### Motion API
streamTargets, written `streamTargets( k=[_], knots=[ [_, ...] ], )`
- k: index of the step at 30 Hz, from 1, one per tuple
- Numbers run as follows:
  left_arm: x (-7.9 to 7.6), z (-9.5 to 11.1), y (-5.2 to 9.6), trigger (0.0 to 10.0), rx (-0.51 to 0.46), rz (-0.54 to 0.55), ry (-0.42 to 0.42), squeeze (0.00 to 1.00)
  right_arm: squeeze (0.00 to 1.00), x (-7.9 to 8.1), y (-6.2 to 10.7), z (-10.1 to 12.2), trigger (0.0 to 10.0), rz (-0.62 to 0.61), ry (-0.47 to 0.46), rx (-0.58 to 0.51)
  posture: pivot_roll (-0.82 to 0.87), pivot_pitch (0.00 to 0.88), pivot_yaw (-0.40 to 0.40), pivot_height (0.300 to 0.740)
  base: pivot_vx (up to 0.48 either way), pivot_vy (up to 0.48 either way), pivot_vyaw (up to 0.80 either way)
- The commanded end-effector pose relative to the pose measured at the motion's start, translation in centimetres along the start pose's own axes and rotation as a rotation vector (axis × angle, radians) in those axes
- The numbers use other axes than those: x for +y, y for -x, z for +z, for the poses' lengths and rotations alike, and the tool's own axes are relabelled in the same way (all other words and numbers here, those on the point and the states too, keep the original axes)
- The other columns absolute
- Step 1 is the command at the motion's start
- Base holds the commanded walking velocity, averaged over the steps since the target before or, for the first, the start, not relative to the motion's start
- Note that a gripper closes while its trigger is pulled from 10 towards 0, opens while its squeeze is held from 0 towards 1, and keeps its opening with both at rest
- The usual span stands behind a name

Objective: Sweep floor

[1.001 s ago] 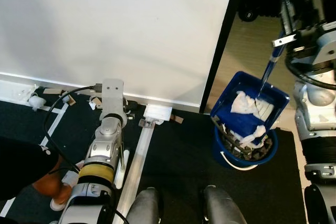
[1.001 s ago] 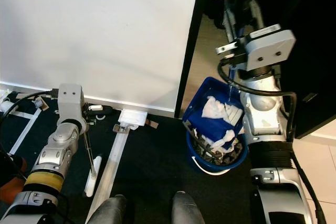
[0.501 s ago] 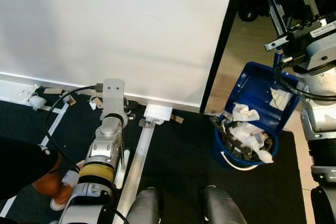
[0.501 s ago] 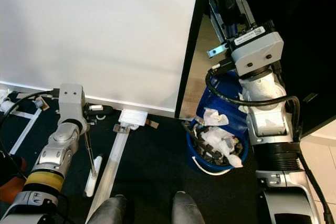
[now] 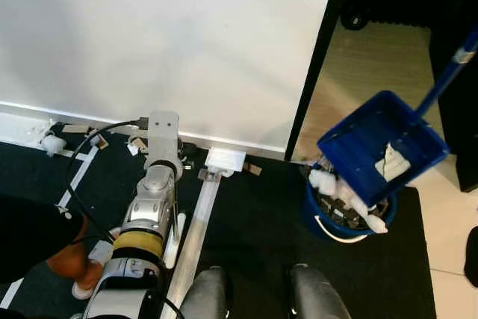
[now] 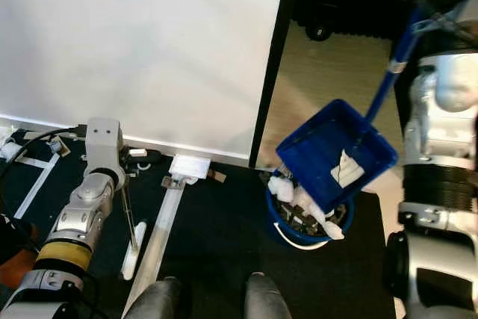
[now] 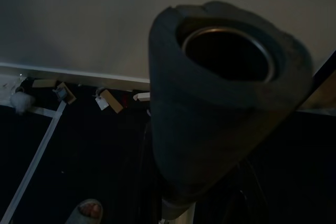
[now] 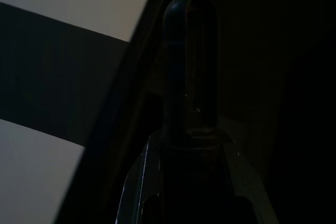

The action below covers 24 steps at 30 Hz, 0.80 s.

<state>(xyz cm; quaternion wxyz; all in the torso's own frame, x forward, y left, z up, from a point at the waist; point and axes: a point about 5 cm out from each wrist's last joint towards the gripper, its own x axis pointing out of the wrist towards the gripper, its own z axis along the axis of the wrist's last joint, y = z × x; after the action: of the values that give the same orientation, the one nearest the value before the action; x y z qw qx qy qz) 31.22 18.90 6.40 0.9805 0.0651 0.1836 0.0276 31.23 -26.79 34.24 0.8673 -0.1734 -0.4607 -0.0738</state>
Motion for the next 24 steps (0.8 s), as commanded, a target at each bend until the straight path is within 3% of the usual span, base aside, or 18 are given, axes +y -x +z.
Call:
streamTargets(
  k=[1,13,16,20,24],
  knots=[
    [-0.5,-0.8,-0.1,10.0,0.041,-0.023,0.004,0.0,0.0,-0.6,-0.8,1.0,10.0,-0.011,0.01,-0.046,-0.01,0.074,-0.014,0.74,0.0,-0.48,0.0],
    [-0.5,-0.7,-0.4,10.0,0.042,0.005,0.013,0.0,0.0,1.1,0.0,-0.1,10.0,0.015,-0.033,-0.016,-0.02,0.075,-0.007,0.74,0.0,-0.48,0.0],
    [-0.4,-0.6,-0.3,10.0,0.038,0.016,0.015,0.0,0.0,1.5,0.2,-0.1,10.0,0.031,-0.002,-0.026,-0.01,0.077,-0.009,0.74,0.0,-0.48,0.0],
    [-0.4,-0.5,-0.3,10.0,0.033,0.024,0.021,0.0,0.0,1.5,0.2,-0.2,10.0,0.035,0.015,-0.029,-0.01,0.075,-0.011,0.74,0.0,-0.426,0.0],
    [-0.1,-0.5,-0.4,10.0,0.026,0.043,0.03,0.0,0.0,0.4,-0.7,-0.2,10.0,-0.036,0.025,-0.019,-0.01,0.075,-0.011,0.74,0.0,0.0,0.0]
  ],
)
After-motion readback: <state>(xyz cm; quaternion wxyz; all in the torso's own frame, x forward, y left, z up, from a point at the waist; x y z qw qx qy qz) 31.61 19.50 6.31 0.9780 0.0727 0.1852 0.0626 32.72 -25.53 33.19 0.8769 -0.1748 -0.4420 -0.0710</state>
